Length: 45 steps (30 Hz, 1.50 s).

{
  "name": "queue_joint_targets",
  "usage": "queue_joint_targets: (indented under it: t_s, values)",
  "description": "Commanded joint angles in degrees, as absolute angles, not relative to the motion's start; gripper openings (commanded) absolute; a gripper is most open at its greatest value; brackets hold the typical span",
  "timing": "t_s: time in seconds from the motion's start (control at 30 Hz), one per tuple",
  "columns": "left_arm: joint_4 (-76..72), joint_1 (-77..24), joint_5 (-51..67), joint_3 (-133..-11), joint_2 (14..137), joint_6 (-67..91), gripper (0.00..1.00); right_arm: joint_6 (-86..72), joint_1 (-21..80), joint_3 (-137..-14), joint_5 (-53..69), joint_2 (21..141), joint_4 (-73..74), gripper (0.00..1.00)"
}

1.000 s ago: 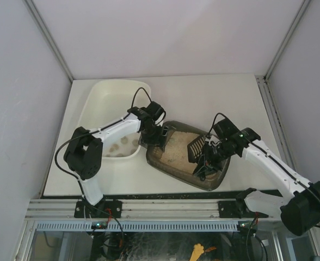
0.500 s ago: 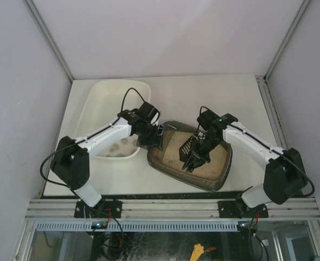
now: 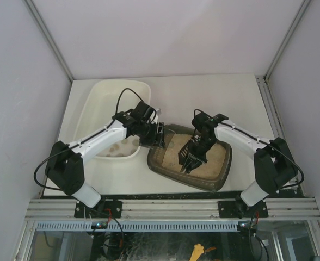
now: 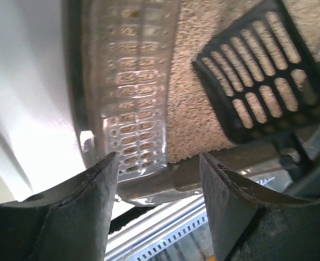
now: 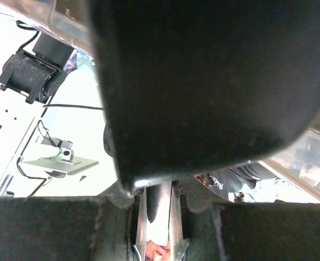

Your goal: Clean the litter box

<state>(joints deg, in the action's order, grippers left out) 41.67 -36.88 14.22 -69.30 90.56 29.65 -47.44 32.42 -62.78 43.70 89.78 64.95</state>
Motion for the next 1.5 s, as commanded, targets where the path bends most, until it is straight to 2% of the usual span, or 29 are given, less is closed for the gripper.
queue_joint_targets:
  t_s: [0.0, 0.37, 0.77, 1.07, 1.33, 1.47]
  values:
    - [37.28, -36.85, 18.83, -68.95, 87.12, 31.45, 0.65, -49.81, 32.95, -64.42, 41.76, 90.95, 60.41, 0.0]
    - [37.14, -35.23, 18.28, -69.13, 85.97, 31.5, 0.65, -51.76, 35.42, -65.73, 46.13, 97.95, 52.47, 0.0]
    - [36.25, -30.81, 18.48, -66.81, 82.83, 31.55, 0.65, -53.79, 35.64, -66.25, 41.86, 100.33, 41.98, 0.0]
    - [36.21, -30.3, 18.0, -66.51, 82.05, 31.25, 0.65, -62.08, 36.13, -54.18, 46.44, 99.41, 18.65, 0.0]
    - [36.04, -29.88, 18.19, -66.42, 82.52, 31.14, 0.64, -74.34, 35.99, -37.63, 47.45, 95.5, -13.15, 0.0]
    - [35.99, -29.8, 18.35, -66.44, 82.69, 31.02, 0.64, -73.62, 35.96, -36.21, 46.69, 93.8, -18.47, 0.0]
